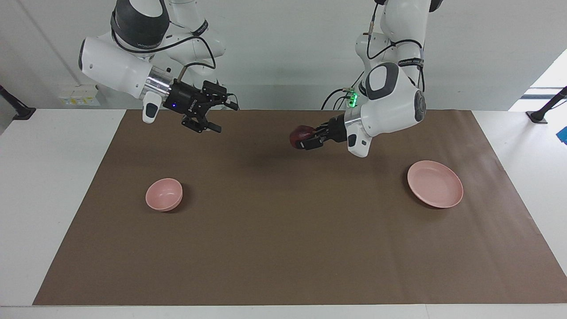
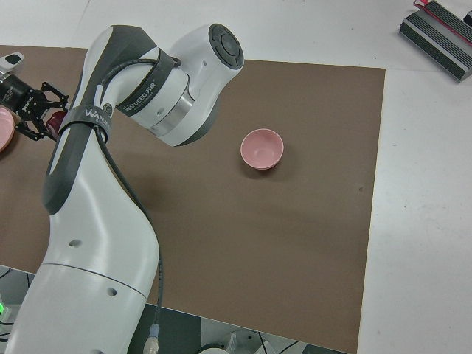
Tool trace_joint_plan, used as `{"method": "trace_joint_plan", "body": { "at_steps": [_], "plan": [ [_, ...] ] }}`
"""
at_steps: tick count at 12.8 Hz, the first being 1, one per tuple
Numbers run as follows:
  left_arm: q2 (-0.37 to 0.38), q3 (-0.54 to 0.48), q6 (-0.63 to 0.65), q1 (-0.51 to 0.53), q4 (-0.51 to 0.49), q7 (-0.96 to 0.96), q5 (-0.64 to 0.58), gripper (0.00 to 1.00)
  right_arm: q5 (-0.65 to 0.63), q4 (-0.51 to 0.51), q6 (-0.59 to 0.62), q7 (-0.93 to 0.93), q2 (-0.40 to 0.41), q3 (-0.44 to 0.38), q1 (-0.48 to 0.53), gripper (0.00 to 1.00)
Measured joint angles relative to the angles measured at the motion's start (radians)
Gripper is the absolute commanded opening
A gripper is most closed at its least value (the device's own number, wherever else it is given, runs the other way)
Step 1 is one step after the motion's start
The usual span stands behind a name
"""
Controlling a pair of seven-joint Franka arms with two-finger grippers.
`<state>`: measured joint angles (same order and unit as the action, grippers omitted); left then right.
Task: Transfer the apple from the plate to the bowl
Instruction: 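Lift the apple with the left gripper while the right gripper reaches forward, then carry the apple toward the right gripper and let the right gripper grasp it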
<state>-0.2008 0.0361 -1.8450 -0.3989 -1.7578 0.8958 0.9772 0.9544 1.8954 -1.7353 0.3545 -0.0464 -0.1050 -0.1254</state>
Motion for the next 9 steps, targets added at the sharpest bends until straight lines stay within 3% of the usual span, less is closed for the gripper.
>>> {"method": "trace_joint_plan", "body": {
  "at_steps": [5, 9],
  "plan": [
    [-0.042, 0.065, -0.018, -0.001, 0.053, 0.006, 0.192, 0.00, 0.030, 0.067, -0.019, 0.058, -0.003, 0.002, -0.004, 1.00],
    [-0.123, 0.147, -0.045, -0.001, 0.078, 0.006, 0.276, 0.00, 0.085, 0.102, -0.019, 0.055, -0.027, 0.002, -0.004, 1.00]
  ]
}}
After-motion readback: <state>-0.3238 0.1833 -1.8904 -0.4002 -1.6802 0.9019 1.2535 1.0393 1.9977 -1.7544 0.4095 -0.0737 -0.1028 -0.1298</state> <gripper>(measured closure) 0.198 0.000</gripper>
